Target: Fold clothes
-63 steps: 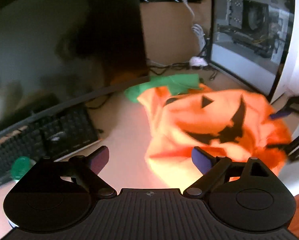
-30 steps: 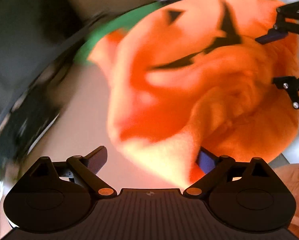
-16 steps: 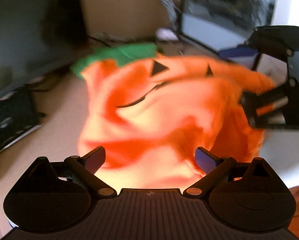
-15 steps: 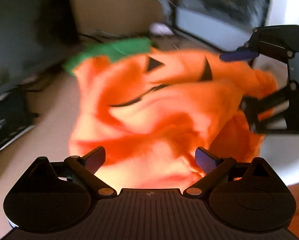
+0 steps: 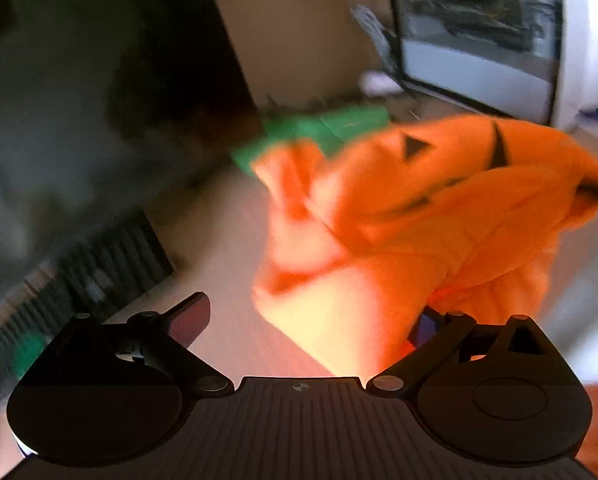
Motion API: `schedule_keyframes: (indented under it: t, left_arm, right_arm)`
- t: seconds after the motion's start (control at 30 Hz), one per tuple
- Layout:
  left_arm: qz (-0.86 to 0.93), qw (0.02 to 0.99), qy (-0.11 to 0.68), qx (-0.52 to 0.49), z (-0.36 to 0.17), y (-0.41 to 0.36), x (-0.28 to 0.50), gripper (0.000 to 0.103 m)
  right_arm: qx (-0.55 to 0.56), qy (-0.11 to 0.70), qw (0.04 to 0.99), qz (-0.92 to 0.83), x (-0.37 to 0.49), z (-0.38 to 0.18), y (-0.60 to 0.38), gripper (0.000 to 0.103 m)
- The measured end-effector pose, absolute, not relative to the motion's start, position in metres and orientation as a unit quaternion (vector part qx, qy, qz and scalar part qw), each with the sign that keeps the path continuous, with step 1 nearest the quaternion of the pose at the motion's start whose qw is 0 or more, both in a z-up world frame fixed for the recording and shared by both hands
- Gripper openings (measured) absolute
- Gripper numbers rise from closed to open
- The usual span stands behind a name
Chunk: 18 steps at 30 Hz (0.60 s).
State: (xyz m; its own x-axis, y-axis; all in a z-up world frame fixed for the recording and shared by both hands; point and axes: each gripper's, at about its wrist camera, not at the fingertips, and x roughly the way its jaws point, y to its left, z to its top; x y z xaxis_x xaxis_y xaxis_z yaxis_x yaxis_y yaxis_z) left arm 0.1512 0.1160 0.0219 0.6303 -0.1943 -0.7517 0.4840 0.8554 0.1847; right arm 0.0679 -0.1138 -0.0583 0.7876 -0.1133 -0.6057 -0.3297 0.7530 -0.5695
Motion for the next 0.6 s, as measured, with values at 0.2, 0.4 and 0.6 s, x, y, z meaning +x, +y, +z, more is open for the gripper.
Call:
schedule_keyframes:
  t: [0.2,0.4,0.6]
  left_arm:
    - [-0.295,0.819,0.452,0.193,-0.011,0.144,0.115,0.1]
    - [-0.369,0.833,0.411,0.018,0.04,0.171,0.16,0.1]
    - [-0.378,0.824,0.399,-0.136,0.048,0.122,0.225,0.102]
  right_arm:
    - [-0.24,0.406,0.863,0.182,0.023,-0.064,-0.088,0.09]
    - [-0.004,0.355,0.917,0.183,0.048,0.003,-0.129,0.103]
    - [0.122,0.349,0.919,0.138,0.139,0.016,-0.161,0.103]
